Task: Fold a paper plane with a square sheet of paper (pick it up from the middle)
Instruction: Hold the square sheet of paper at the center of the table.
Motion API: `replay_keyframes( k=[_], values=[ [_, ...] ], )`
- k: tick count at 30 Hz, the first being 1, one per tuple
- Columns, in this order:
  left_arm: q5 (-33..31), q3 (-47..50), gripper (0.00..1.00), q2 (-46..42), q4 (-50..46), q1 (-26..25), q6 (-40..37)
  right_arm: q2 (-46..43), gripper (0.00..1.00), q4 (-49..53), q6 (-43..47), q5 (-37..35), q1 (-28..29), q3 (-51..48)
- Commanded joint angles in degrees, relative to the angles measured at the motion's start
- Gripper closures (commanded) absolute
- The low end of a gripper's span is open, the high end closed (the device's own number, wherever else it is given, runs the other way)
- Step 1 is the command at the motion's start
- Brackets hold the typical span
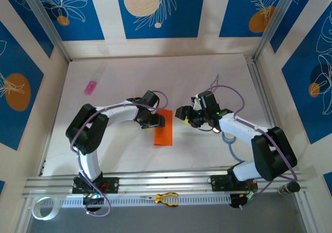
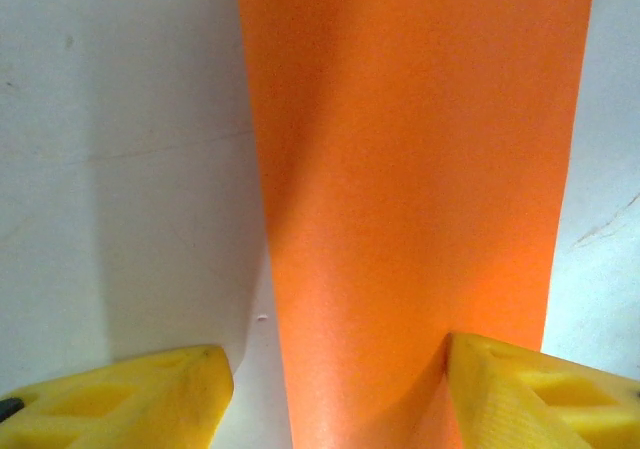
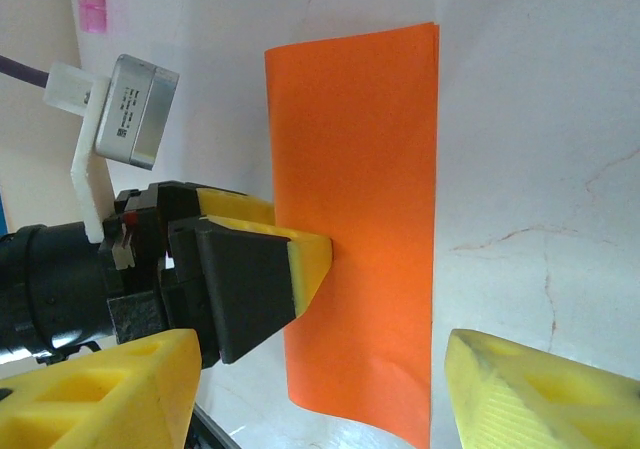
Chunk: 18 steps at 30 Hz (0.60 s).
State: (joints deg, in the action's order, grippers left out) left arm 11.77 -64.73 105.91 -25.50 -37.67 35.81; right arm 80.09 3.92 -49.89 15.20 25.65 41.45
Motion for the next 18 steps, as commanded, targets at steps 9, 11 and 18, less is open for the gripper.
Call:
replay_keyframes(
  k=[9,11,18],
  values=[
    [-3.4,1.2,0.35,4.4,-1.2,-0.4,-1.2,4.5,0.62,-1.5,-0.8,3.7,0.4,-0.7],
    [-3.5,1.3,0.35,4.4,-1.2,-0.5,-1.1,6.0,0.72,-2.3,-1.6,4.0,0.6,-0.5],
    [-3.3,1.3,0.35,4.7,-0.9,-0.5,-1.1,11.8,0.92,-1.5,-1.6,1.5,3.5,3.2]
  ],
)
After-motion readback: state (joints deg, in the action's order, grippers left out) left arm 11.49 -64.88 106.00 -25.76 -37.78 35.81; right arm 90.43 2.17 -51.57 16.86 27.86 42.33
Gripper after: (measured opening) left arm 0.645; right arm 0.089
